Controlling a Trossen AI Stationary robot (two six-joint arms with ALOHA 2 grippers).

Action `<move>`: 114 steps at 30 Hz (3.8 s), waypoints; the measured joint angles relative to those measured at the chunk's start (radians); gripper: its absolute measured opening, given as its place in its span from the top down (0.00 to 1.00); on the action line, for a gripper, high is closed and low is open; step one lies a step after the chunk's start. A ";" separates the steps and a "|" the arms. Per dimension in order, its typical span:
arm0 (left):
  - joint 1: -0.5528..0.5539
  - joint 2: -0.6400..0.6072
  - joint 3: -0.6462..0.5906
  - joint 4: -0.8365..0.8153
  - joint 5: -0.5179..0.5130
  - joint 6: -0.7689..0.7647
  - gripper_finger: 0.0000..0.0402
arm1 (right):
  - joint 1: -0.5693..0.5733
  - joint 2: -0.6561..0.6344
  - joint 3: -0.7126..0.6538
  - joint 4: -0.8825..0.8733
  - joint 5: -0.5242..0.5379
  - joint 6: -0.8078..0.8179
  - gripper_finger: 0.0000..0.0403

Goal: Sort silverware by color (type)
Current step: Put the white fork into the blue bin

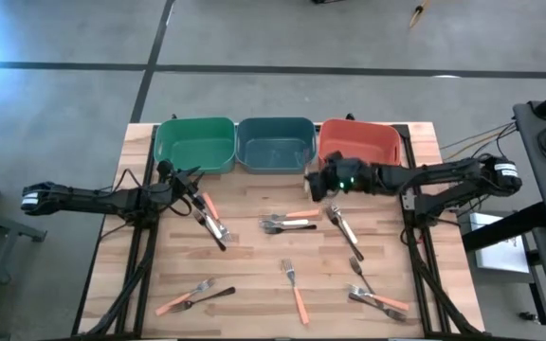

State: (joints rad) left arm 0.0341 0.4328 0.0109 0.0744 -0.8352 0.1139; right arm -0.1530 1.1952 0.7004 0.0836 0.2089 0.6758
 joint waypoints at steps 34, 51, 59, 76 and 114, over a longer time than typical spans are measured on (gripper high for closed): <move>0.000 0.001 0.000 0.000 0.000 0.000 0.79 | -0.273 0.646 0.914 -0.741 -0.050 -0.853 0.84; 0.000 0.002 0.000 0.000 0.000 0.000 0.79 | -0.245 0.443 0.897 -1.275 -0.059 -0.556 0.67; 0.000 0.002 0.000 0.000 0.000 0.000 0.79 | -0.114 0.280 0.703 -1.414 -0.060 -0.200 0.72; 0.000 0.002 0.000 0.000 0.000 0.000 0.79 | 0.158 0.124 0.215 -1.135 -0.191 0.286 0.67; 0.000 0.004 0.000 0.000 0.000 0.000 0.79 | 0.200 0.358 0.226 -0.960 -0.266 0.222 0.67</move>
State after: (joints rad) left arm 0.0341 0.4370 0.0113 0.0745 -0.8352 0.1137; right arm 0.0475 1.5531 0.9268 -0.8761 -0.0569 0.8978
